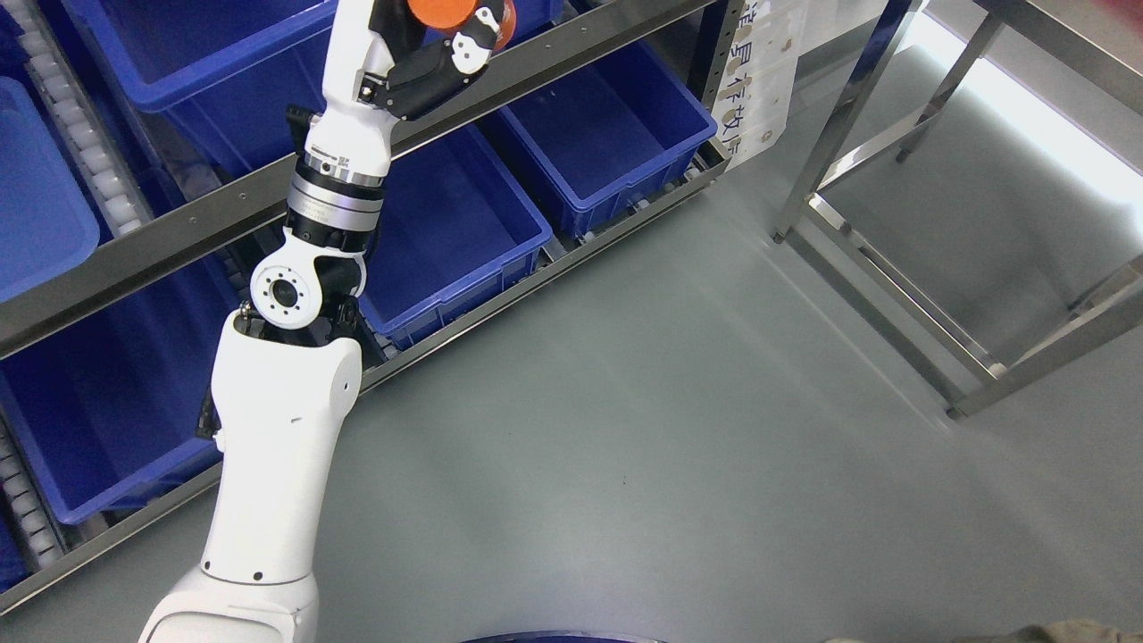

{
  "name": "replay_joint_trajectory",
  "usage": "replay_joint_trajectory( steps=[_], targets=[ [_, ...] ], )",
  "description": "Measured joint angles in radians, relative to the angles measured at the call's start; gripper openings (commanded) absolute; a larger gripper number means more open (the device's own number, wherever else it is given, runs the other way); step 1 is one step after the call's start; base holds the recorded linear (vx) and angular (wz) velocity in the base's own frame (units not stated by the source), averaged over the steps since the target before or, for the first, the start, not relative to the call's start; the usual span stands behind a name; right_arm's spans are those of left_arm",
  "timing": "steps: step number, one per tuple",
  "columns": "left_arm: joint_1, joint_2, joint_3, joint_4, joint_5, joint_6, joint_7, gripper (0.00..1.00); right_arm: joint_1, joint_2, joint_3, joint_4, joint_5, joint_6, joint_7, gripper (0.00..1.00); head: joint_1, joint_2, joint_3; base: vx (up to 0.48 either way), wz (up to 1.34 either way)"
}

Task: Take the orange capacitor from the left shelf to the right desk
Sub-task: 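Turn toward the steel table carrying the capacitor in the left hand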

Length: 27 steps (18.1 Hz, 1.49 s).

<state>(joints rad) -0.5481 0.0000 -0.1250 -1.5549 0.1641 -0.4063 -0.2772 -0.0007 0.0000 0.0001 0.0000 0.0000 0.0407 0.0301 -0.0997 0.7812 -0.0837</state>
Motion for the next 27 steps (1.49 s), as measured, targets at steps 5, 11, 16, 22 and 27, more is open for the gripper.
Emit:
replay_joint_trajectory(
  steps=[5,11,16,22,27],
  targets=[
    [-0.103,0.000,-0.047,0.069,0.017,0.036,0.000,0.03,0.001,0.000,0.000,0.000,0.000,0.000,0.000,1.00,0.0000,0.000,0.000,0.109,-0.33],
    [-0.187,0.000,-0.107,0.118,0.049,0.081,0.009,0.03,0.001,0.000,0.000,0.000,0.000,0.000,0.000,1.00,0.0000,0.000,0.000,0.162,-0.37],
    [-0.234,0.000,-0.150,0.142,0.071,0.151,0.014,0.03,0.004,0.000,0.000,0.000,0.000,0.003,-0.001,1.00,0.0000,0.000,0.000,0.204,-0.30],
    [-0.277,0.000,-0.198,0.159,0.081,0.208,0.016,0.03,0.002,0.000,0.000,0.000,0.000,0.004,-0.002,1.00,0.0000,0.000,0.000,0.236,-0.24],
    [-0.316,0.000,-0.245,0.167,0.095,0.260,0.016,0.03,0.001,0.000,0.000,0.000,0.000,0.000,-0.003,1.00,0.0000,0.000,0.000,0.246,-0.28]
  ],
)
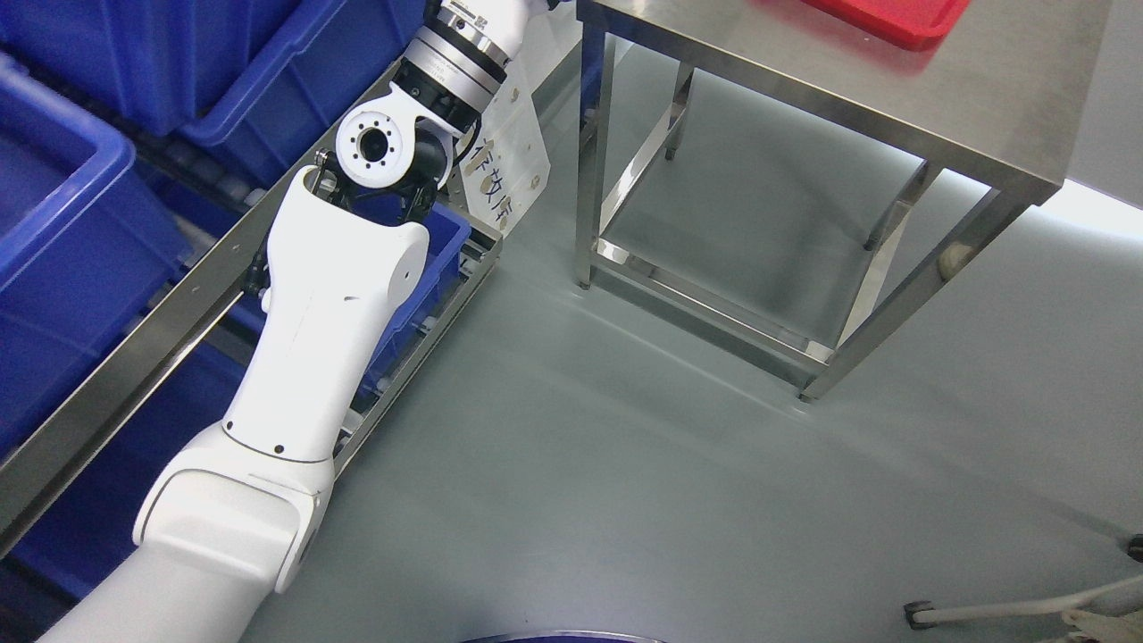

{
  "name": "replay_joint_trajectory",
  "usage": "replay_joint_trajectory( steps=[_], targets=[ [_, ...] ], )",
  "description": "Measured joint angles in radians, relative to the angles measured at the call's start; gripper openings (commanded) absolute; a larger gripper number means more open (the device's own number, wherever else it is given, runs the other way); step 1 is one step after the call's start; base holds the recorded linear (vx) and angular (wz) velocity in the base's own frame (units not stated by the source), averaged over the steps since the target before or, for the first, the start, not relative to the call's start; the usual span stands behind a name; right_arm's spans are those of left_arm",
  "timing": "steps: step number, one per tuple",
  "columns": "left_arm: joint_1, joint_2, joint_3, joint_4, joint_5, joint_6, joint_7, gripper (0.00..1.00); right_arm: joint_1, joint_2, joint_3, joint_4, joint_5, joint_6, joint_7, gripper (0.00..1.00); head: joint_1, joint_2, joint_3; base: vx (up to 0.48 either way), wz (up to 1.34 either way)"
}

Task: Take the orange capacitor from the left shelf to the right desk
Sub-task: 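Turn toward the steel table carrying the capacitor in the left hand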

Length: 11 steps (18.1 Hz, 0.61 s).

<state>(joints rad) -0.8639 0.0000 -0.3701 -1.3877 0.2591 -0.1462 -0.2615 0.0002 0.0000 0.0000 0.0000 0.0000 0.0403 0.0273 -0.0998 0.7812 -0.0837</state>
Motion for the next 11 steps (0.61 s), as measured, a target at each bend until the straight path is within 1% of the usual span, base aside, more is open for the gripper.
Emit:
replay_joint_trajectory(
  steps=[5,11],
  targets=[
    [-0.062,0.000,-0.036,0.014,0.010,0.056,0.002,0.03,0.000,0.000,0.000,0.000,0.000,0.000,0.002,1.00,0.0000,0.000,0.000,0.254,-0.28],
    [-0.093,0.000,-0.070,0.029,0.013,0.076,0.046,0.04,0.000,0.000,0.000,0.000,0.000,-0.001,0.003,1.00,0.0000,0.000,0.000,0.276,-0.28]
  ],
)
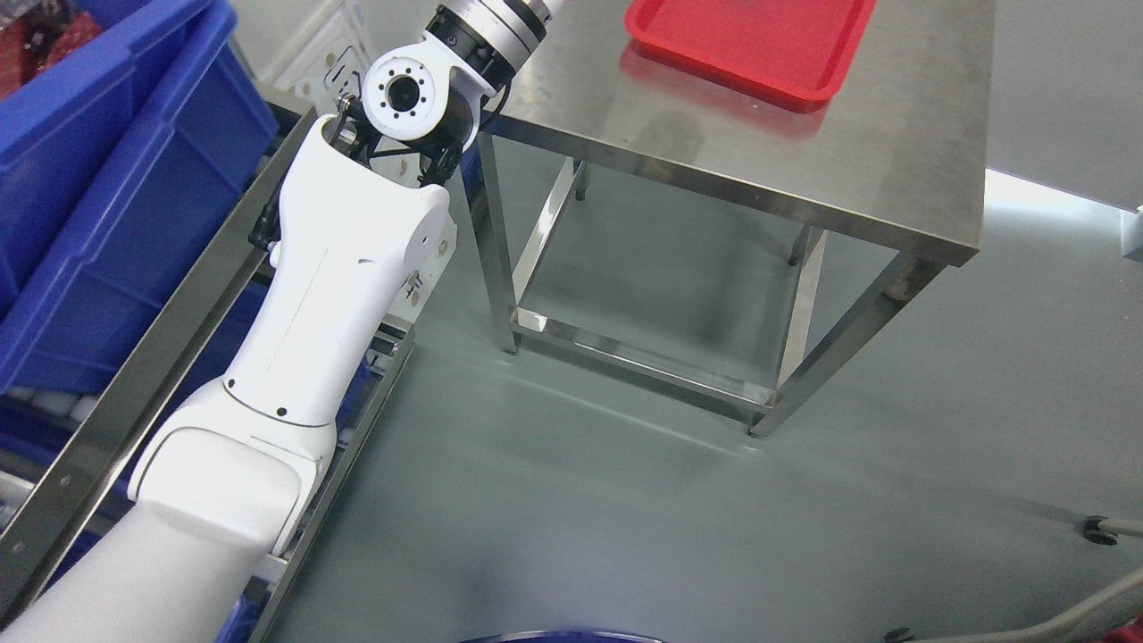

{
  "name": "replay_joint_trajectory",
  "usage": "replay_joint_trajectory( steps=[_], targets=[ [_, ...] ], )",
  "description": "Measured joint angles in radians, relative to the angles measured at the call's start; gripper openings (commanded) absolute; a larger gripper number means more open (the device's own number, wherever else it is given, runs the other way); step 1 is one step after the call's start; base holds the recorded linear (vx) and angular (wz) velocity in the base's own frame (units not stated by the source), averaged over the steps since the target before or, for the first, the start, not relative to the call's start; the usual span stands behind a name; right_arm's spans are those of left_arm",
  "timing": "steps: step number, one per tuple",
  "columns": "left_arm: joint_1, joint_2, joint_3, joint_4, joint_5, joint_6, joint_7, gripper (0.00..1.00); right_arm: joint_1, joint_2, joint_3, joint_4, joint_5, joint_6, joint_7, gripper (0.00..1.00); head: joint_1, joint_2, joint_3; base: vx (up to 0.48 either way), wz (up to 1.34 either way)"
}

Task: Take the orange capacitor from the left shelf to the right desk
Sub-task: 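Turn toward the steel table carrying the capacitor in the left hand, then lower the capacitor onto the red tray and open the left hand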

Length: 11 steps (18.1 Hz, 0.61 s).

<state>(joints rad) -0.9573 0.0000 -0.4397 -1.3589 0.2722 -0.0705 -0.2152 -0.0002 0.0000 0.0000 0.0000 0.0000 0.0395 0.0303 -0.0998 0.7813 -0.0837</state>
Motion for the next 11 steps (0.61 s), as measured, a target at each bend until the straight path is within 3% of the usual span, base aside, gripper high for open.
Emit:
replay_joint_trajectory(
  steps=[11],
  targets=[
    [-0.011,0.000,-0.054,0.078,0.008,0.080,0.042,0.04,0.000,0.000,0.000,0.000,0.000,0.000,0.000,1.00,0.0000,0.000,0.000,0.238,-0.21]
  ],
)
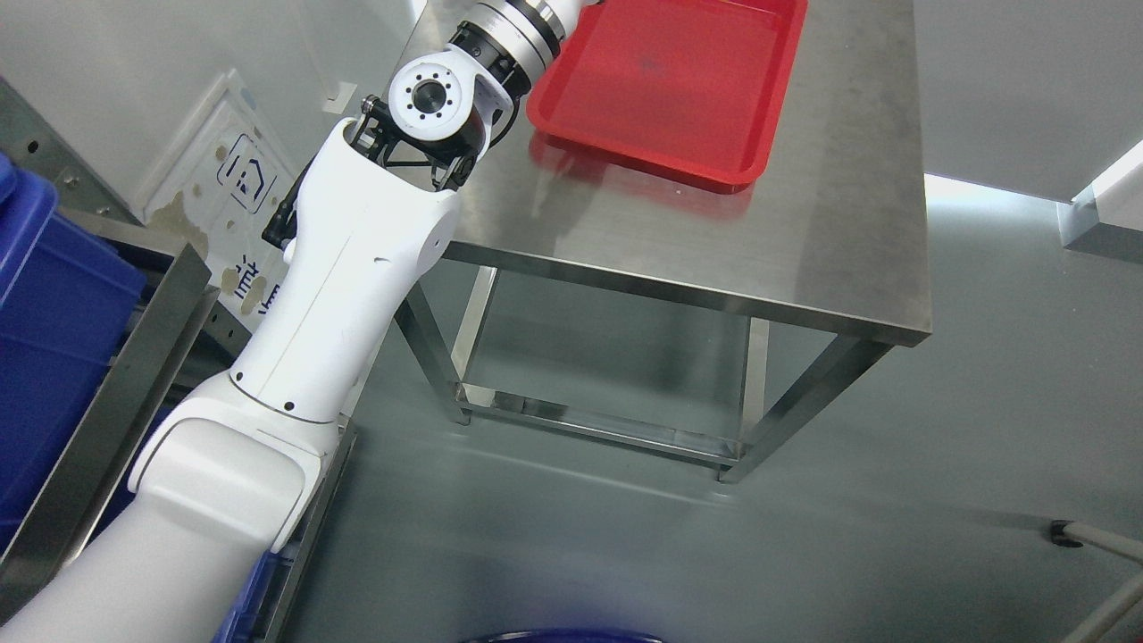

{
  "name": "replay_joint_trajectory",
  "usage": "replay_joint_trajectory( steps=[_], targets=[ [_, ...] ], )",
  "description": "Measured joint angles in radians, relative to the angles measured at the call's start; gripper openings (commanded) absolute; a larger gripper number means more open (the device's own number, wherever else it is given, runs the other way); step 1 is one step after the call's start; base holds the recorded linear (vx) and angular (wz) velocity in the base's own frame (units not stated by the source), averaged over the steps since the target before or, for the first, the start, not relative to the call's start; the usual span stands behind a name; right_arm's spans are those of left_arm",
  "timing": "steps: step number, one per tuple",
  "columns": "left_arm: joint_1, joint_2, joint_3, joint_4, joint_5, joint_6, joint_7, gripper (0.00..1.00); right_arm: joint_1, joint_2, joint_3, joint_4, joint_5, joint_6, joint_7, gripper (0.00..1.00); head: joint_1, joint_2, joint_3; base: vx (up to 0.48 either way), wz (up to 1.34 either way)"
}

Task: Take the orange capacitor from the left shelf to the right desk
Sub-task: 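Lower the capacitor onto the red tray and open the left hand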

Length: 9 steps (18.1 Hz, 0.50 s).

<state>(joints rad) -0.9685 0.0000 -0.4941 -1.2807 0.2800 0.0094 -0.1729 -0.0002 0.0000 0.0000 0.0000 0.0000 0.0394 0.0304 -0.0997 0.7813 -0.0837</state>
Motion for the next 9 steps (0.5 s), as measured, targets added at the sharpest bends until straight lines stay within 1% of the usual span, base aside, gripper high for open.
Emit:
replay_joint_trajectory(
  steps=[2,9],
  targets=[
    [0.000,0.000,-0.022,0.024,0.005,0.003,0.001,0.04,0.000,0.000,0.000,0.000,0.000,0.000,0.000,1.00,0.0000,0.000,0.000,0.249,-0.03],
    [0.000,0.000,-0.077,0.139,0.001,0.007,0.005,0.09,0.001,0.000,0.000,0.000,0.000,0.000,0.000,1.00,0.0000,0.000,0.000,0.168,-0.03]
  ],
)
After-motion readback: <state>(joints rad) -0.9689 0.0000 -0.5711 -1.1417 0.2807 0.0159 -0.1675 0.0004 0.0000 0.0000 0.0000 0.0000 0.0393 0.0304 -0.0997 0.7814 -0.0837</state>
